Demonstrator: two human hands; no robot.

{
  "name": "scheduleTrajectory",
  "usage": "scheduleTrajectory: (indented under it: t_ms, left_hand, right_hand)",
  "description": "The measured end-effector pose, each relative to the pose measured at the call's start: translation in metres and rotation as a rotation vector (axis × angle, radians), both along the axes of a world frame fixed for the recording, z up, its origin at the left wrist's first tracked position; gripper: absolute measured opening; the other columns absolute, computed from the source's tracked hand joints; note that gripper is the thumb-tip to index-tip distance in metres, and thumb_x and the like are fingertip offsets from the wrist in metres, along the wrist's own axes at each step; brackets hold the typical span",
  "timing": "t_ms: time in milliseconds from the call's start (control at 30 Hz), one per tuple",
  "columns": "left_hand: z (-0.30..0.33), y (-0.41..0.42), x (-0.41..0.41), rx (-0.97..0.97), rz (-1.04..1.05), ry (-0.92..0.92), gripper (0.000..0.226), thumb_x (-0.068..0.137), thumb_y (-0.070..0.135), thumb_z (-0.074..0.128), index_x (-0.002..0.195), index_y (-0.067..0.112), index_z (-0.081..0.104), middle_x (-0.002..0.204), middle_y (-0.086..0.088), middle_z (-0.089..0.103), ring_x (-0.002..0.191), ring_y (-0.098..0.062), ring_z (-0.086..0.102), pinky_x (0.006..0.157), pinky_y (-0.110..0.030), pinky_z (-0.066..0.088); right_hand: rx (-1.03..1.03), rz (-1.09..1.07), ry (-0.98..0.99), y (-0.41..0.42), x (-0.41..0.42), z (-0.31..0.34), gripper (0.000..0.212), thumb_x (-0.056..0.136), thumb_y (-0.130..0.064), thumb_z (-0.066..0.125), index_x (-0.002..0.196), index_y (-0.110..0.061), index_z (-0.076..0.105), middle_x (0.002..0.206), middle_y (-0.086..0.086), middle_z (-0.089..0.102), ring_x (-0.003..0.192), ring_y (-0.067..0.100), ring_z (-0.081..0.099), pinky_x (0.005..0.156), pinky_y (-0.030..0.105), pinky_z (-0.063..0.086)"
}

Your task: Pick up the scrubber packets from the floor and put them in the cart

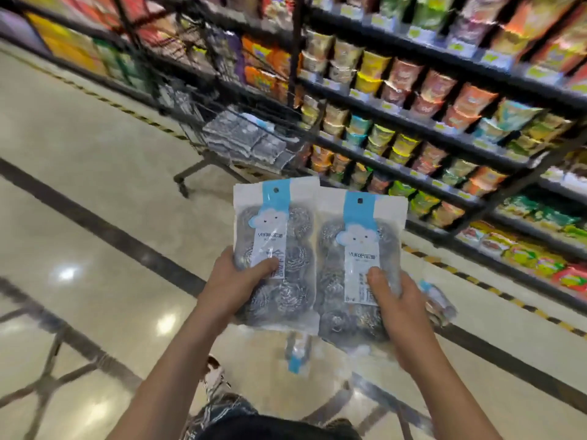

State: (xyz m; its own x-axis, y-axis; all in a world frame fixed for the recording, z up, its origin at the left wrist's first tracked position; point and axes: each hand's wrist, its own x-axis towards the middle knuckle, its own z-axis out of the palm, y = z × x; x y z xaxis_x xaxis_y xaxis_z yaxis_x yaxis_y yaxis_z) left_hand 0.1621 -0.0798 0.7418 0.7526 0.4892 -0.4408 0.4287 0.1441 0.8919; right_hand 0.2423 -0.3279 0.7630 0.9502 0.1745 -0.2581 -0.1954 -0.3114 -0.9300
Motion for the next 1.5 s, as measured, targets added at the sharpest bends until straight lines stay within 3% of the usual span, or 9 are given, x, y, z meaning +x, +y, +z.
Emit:
scheduleTrajectory:
  t_ms: [133, 267, 433, 667, 800, 1000, 1200, 1400, 1500]
  left_hand:
    - [-0.005, 0.131, -0.034, -0.01, 0.168, -0.021, 0.065, 0.068, 0.045, 0.089, 0.122, 0.018, 0.063, 0.106, -0.002, 0.079, 0.087, -0.02, 0.079, 0.084, -0.046, 0.063]
    - [0.0, 0.235, -0.06, -0.013, 0.295, -0.021, 0.07, 0.065, 0.05, 0.088, 0.123, 0.021, 0.064, 0.107, -0.001, 0.08, 0.09, -0.02, 0.079, 0.086, -0.047, 0.062]
    - [0.007, 0.328, -0.076, 0.003, 0.431, -0.016, 0.025, 0.088, 0.023, 0.08, 0.108, 0.021, 0.066, 0.091, 0.003, 0.079, 0.071, -0.01, 0.077, 0.055, -0.02, 0.057]
    - [-0.006, 0.405, -0.032, -0.017, 0.457, 0.002, 0.039, 0.088, 0.026, 0.079, 0.121, 0.016, 0.062, 0.096, -0.004, 0.081, 0.075, -0.021, 0.079, 0.056, -0.028, 0.06]
    - [-0.017, 0.459, 0.032, 0.022, 0.381, 0.046, 0.035, 0.087, 0.022, 0.079, 0.117, 0.015, 0.064, 0.091, -0.005, 0.082, 0.074, -0.025, 0.08, 0.057, -0.03, 0.06]
    - [-0.022, 0.553, 0.18, 0.11, 0.14, 0.137, 0.055, 0.072, 0.046, 0.09, 0.115, 0.023, 0.064, 0.101, -0.004, 0.081, 0.085, -0.022, 0.079, 0.083, -0.047, 0.062]
    - [-0.009, 0.616, 0.346, 0.187, -0.105, 0.088, 0.021, 0.089, 0.018, 0.079, 0.107, 0.015, 0.069, 0.089, -0.005, 0.081, 0.07, -0.017, 0.078, 0.055, -0.025, 0.057]
    - [-0.044, 0.621, 0.484, 0.105, -0.261, 0.116, 0.027, 0.087, 0.013, 0.08, 0.112, 0.012, 0.069, 0.097, -0.008, 0.079, 0.08, -0.022, 0.078, 0.063, -0.03, 0.062]
    - [-0.08, 0.617, 0.541, 0.085, -0.317, 0.183, 0.04, 0.083, 0.018, 0.084, 0.117, 0.009, 0.067, 0.101, -0.009, 0.078, 0.082, -0.021, 0.076, 0.063, -0.028, 0.059]
  right_hand:
    - [0.015, 0.168, 0.009, 0.146, 0.011, -0.007, 0.031, 0.092, -0.048, 0.061, 0.113, -0.026, 0.064, 0.103, -0.01, 0.072, 0.08, -0.011, 0.067, 0.065, 0.014, 0.049]
    - [0.042, 0.294, 0.067, 0.275, 0.019, -0.009, 0.035, 0.094, -0.046, 0.063, 0.121, -0.024, 0.066, 0.109, -0.005, 0.076, 0.096, 0.01, 0.073, 0.079, 0.031, 0.056]
    - [0.049, 0.421, 0.066, 0.392, 0.029, -0.008, 0.024, 0.094, -0.044, 0.064, 0.109, -0.025, 0.068, 0.104, -0.008, 0.075, 0.089, -0.002, 0.07, 0.073, 0.021, 0.053]
    - [0.065, 0.432, 0.121, 0.483, 0.076, -0.028, 0.023, 0.093, -0.045, 0.065, 0.106, -0.027, 0.069, 0.105, -0.005, 0.076, 0.1, 0.012, 0.071, 0.09, 0.037, 0.055]
    - [0.089, 0.351, 0.15, 0.524, 0.124, -0.05, 0.015, 0.094, -0.04, 0.065, 0.098, -0.025, 0.067, 0.092, -0.007, 0.074, 0.088, 0.001, 0.069, 0.074, 0.017, 0.052]
    - [0.141, 0.141, 0.198, 0.583, 0.23, -0.079, 0.029, 0.09, -0.051, 0.064, 0.108, -0.028, 0.066, 0.106, -0.009, 0.073, 0.097, 0.003, 0.067, 0.08, 0.025, 0.049]
    - [0.208, -0.034, 0.19, 0.621, 0.336, -0.061, 0.015, 0.095, -0.045, 0.064, 0.109, -0.039, 0.064, 0.102, -0.025, 0.071, 0.101, -0.006, 0.065, 0.075, 0.012, 0.046]
    - [0.122, -0.279, 0.141, 0.618, 0.417, -0.082, 0.054, 0.084, -0.066, 0.065, 0.123, -0.028, 0.066, 0.114, -0.015, 0.072, 0.107, 0.011, 0.068, 0.098, 0.04, 0.052]
    - [0.035, -0.359, 0.186, 0.616, 0.45, -0.114, 0.074, 0.073, -0.079, 0.066, 0.128, -0.03, 0.063, 0.119, -0.008, 0.072, 0.108, 0.015, 0.069, 0.098, 0.045, 0.055]
